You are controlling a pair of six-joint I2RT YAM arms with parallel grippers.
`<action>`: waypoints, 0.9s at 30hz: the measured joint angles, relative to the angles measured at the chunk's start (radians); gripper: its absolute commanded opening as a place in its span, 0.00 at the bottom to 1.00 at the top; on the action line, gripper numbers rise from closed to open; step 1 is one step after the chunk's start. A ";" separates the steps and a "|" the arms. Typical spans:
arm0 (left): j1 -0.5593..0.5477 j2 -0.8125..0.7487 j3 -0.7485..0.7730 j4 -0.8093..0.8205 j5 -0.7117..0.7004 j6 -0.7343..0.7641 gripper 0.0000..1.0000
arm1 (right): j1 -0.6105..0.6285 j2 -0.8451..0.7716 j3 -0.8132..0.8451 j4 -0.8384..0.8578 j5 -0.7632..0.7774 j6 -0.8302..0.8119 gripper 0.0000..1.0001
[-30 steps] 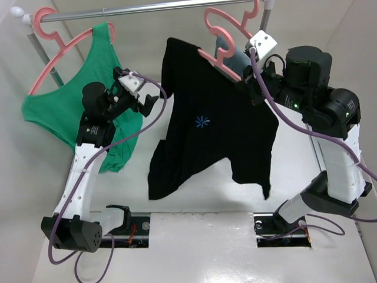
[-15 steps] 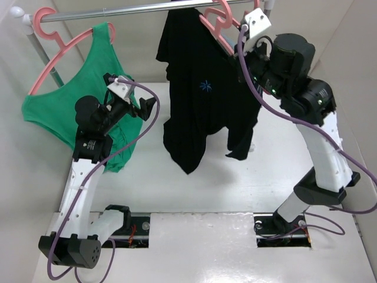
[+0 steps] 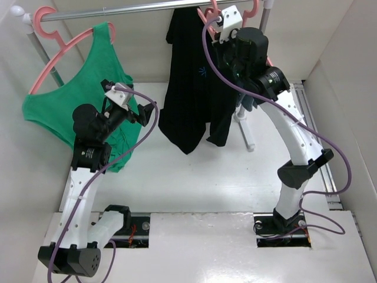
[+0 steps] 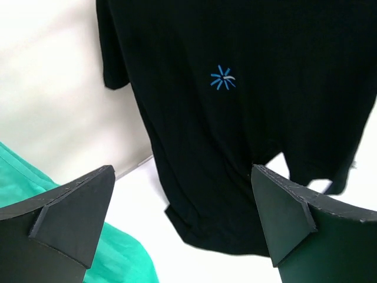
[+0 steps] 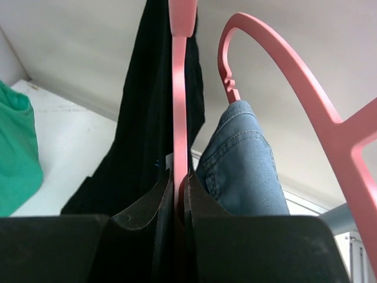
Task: Place the t-shirt on the hanger
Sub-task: Hang the hanger with tshirt onto the clothesline
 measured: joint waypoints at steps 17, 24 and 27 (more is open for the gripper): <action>0.000 -0.060 -0.083 -0.010 -0.001 -0.006 1.00 | 0.097 -0.289 -0.423 0.225 0.065 -0.078 1.00; 0.000 -0.097 -0.195 -0.003 -0.026 -0.023 1.00 | 0.348 -0.554 -0.592 0.316 0.224 -0.258 1.00; 0.000 -0.106 -0.293 0.006 -0.058 -0.052 1.00 | 0.388 -0.654 -0.694 0.363 0.177 -0.301 1.00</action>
